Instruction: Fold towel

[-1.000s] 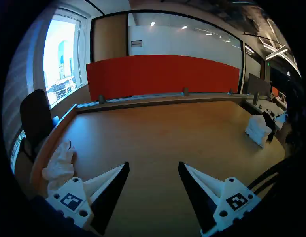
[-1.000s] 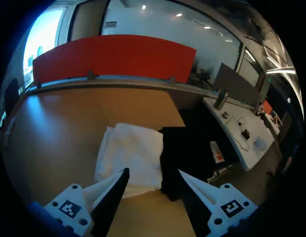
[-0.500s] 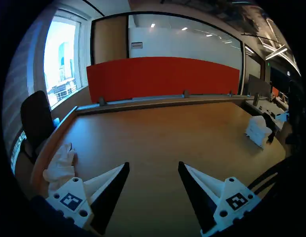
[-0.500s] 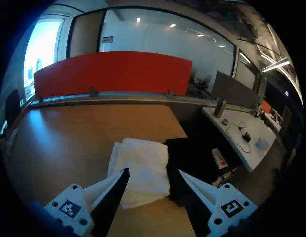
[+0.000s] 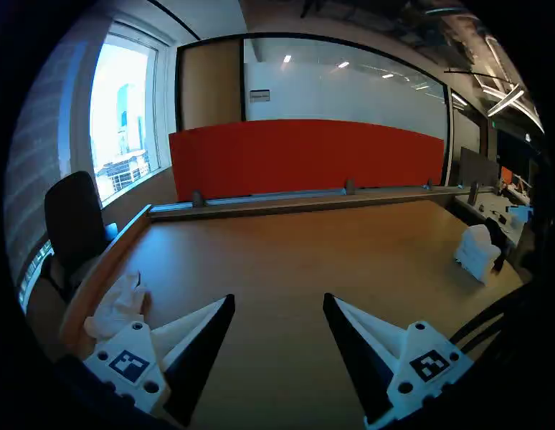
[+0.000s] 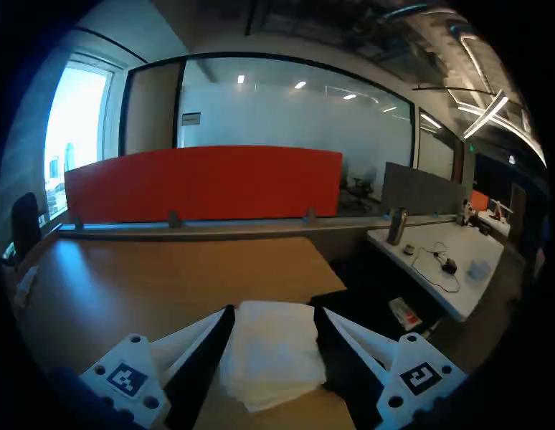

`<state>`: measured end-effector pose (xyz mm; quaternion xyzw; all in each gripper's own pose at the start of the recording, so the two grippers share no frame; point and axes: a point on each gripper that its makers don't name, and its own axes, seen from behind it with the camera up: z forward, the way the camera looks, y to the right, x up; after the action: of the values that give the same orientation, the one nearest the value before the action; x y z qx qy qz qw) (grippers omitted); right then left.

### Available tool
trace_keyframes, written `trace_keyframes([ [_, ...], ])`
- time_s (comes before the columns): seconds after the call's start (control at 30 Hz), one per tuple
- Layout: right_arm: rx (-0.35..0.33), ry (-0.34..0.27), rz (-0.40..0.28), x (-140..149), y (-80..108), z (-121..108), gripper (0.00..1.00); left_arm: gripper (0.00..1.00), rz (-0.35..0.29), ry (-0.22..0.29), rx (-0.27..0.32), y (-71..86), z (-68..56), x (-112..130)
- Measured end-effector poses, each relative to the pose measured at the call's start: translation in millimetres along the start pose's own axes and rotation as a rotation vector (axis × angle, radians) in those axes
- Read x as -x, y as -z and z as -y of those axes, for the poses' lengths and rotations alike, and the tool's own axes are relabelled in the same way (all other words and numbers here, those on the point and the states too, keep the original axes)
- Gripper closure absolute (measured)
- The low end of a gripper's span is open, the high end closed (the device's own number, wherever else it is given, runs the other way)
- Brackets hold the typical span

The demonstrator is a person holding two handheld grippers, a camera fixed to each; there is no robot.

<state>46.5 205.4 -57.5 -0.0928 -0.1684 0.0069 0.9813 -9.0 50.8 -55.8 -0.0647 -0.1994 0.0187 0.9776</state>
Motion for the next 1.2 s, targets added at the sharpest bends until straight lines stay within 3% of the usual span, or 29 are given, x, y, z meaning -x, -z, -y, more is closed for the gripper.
trace_keyframes([
  [0.3, -0.017, -0.027, -0.094, -23, 3.4, 11, 0.15, 0.09, -0.044, 0.007, -0.025, -3.2, 7.3, -14],
  [0.6, -0.062, -0.008, -0.188, -56, 9.8, 35, 0.1, 0.09, -0.13, 0.019, -0.053, -7.8, 19.0, -44],
  [0.87, -0.09, -0.013, -0.215, -67, 9.8, 46, 0.06, 0.09, -0.208, 0.041, -0.069, -7.4, 25.8, -70],
  [1.2, -0.117, 0.005, -0.242, -82, 14.8, 71, 0.06, 0.09, -0.229, 0.036, -0.065, -10.6, 27.8, -77],
])
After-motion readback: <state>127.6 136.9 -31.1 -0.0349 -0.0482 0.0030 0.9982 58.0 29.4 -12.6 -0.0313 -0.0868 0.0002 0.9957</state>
